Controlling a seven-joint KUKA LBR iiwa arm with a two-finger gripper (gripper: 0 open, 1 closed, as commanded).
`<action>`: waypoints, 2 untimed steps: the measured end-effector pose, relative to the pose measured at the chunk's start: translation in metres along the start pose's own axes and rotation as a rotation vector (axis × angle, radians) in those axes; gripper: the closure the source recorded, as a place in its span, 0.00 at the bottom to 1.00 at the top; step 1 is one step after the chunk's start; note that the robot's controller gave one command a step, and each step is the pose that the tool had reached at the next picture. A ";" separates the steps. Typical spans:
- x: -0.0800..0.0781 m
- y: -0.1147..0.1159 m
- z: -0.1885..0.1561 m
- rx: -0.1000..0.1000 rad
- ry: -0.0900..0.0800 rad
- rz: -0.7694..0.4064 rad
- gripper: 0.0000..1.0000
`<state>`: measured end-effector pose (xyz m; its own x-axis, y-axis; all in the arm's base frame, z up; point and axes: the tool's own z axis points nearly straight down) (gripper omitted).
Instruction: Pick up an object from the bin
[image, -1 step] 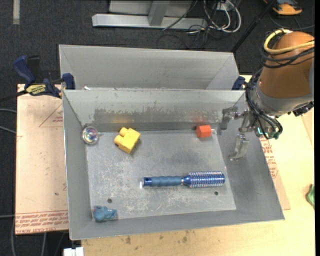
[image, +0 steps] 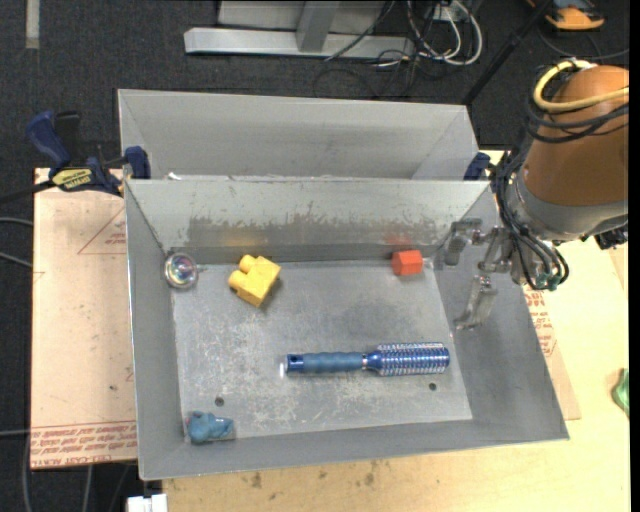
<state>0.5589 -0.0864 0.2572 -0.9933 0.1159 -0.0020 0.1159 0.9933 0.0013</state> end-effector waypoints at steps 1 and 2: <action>0.046 0.069 0.104 -0.002 0.008 -0.247 0.00; 0.045 0.084 0.191 -0.001 0.006 -0.417 0.00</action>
Offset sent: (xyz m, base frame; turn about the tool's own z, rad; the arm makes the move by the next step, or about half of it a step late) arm -0.0362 0.0706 -0.1011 -0.2446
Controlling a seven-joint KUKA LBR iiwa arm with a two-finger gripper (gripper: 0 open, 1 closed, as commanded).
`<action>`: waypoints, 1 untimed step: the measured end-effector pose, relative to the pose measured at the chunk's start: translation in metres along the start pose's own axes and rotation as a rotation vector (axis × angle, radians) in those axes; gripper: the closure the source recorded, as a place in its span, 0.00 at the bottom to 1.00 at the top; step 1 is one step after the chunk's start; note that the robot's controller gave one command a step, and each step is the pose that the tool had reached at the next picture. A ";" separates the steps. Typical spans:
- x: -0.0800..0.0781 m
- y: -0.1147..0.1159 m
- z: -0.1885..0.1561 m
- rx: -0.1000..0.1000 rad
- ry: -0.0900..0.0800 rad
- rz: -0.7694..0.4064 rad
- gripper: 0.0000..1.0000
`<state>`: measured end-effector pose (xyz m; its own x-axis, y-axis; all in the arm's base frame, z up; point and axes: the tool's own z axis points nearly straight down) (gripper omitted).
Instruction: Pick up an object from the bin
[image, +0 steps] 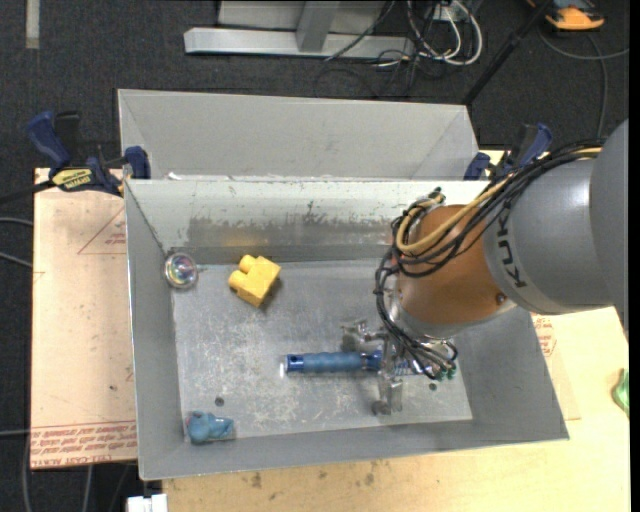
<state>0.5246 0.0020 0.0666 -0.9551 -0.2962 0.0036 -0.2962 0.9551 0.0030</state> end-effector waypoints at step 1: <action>-0.002 -0.001 -0.004 0.003 -0.005 -0.001 1.00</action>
Offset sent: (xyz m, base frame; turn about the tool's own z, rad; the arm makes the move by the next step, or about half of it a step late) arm 0.0000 0.0000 0.0000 0.0000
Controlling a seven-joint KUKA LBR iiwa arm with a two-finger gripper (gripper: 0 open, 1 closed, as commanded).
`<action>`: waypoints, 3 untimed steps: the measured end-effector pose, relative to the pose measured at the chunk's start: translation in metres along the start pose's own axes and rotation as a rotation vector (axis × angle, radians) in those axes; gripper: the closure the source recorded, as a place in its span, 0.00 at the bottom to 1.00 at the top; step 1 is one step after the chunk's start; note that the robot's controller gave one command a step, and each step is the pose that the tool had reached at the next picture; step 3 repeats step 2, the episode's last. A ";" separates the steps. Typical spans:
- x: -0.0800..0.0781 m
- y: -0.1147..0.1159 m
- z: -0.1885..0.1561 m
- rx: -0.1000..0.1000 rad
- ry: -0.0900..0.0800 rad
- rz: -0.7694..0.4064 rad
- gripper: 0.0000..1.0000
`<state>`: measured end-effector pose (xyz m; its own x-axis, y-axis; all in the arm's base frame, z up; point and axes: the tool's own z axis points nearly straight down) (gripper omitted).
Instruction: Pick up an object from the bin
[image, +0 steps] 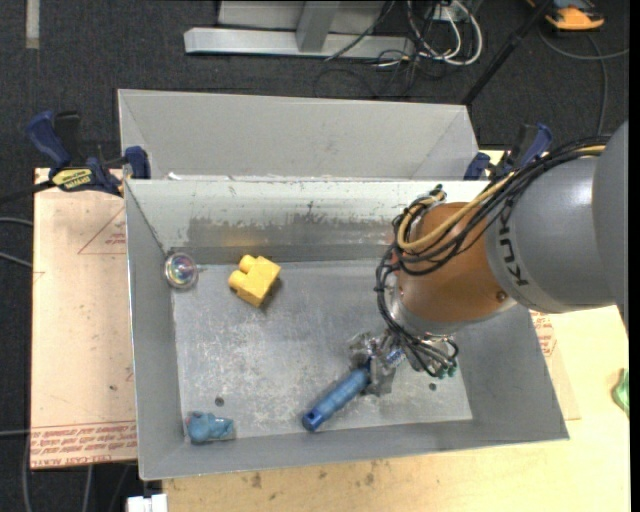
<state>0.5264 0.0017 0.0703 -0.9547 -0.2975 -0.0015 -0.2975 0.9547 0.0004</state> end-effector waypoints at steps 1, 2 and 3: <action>0.011 0.005 -0.118 0.002 -0.006 -0.016 1.00; 0.029 0.004 -0.239 0.003 -0.008 -0.042 1.00; 0.029 0.004 -0.239 0.003 -0.008 -0.042 1.00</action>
Offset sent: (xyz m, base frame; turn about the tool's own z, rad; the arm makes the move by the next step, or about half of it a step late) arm -0.0138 0.0012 0.1145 -0.0186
